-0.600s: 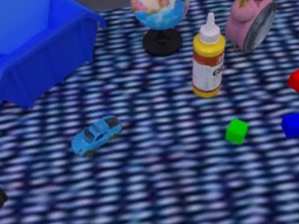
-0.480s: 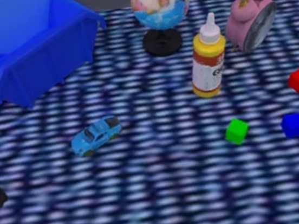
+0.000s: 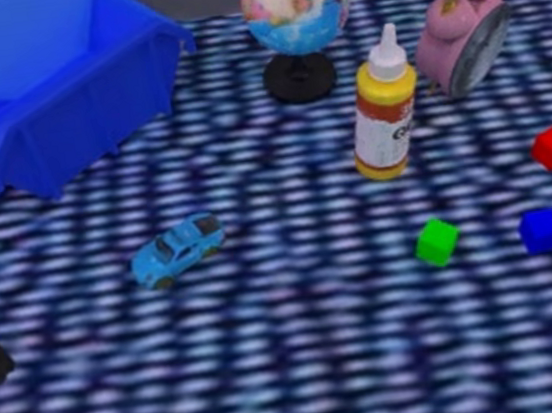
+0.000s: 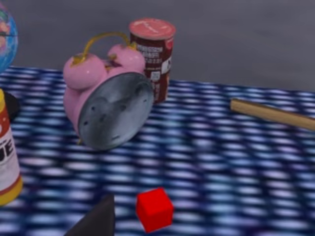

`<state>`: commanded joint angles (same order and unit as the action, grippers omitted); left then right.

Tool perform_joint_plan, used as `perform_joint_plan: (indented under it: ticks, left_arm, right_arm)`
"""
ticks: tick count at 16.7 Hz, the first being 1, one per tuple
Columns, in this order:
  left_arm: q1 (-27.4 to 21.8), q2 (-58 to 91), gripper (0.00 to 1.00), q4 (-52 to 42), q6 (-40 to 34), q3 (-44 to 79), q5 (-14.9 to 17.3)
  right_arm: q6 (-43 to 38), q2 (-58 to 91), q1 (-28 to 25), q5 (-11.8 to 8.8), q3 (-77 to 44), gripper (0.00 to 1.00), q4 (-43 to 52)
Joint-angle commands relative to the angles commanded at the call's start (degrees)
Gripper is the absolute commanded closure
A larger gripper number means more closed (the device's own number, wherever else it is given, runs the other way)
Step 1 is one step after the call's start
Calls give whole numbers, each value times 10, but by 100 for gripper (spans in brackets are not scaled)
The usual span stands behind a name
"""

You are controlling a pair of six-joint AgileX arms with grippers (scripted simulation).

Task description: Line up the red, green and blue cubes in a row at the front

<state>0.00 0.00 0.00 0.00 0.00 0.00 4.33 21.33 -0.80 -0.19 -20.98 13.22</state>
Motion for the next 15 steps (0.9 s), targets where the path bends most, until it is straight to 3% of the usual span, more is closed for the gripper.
perform_joint_plan:
  ticks: [10, 15]
  left_arm:
    - [0, 0, 0, 0, 0, 0, 0]
    - [0, 0, 0, 0, 0, 0, 0]
  right_arm:
    - [111, 666, -14, 6, -527, 0, 342]
    - [157, 930, -21, 6, -748, 0, 485]
